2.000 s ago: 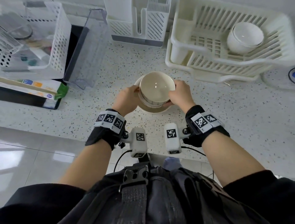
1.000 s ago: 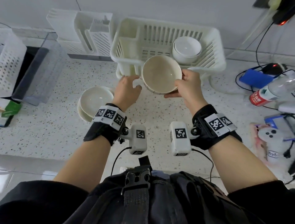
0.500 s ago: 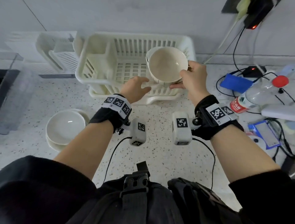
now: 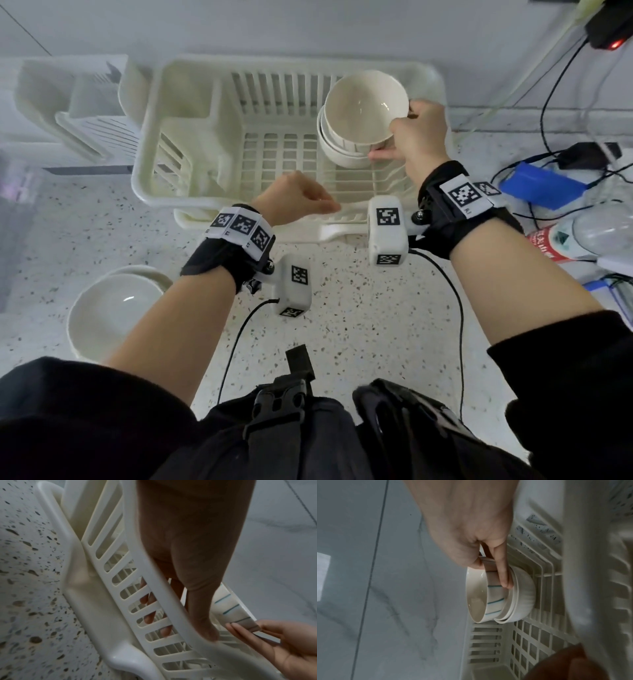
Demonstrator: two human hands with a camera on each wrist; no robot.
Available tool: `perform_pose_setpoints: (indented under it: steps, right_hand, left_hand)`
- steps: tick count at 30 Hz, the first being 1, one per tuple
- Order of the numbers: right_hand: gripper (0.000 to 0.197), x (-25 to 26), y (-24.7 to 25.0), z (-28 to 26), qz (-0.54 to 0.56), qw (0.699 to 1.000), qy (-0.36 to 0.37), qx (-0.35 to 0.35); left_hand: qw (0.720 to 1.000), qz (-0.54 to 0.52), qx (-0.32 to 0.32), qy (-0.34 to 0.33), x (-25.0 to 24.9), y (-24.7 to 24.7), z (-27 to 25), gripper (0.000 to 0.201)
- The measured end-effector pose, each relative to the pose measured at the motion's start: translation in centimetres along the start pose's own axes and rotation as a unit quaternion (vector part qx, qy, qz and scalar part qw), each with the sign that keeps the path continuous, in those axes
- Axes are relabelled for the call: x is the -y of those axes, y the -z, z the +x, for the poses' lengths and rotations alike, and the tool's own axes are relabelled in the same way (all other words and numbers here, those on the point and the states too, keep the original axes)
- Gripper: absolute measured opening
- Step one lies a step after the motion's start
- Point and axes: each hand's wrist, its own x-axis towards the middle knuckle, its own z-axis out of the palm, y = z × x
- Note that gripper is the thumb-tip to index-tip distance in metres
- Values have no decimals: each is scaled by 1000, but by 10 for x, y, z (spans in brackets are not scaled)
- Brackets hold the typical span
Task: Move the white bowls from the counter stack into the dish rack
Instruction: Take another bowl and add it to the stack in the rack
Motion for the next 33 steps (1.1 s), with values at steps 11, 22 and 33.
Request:
perform_pose_setpoints:
  steps: [11, 22, 33]
  right_hand:
    - [35, -8, -11, 26, -52, 999, -18, 0]
    - [27, -14, -15, 35, -118, 993, -10, 10]
    - [42, -6, 13, -32, -147, 986, 56, 55]
  left_hand:
    - [998, -49, -42, -16, 6, -4, 4, 27]
    - [996, -29, -77, -29, 7, -9, 1, 33]
    - [984, 21, -161, -74, -8, -17, -43, 20]
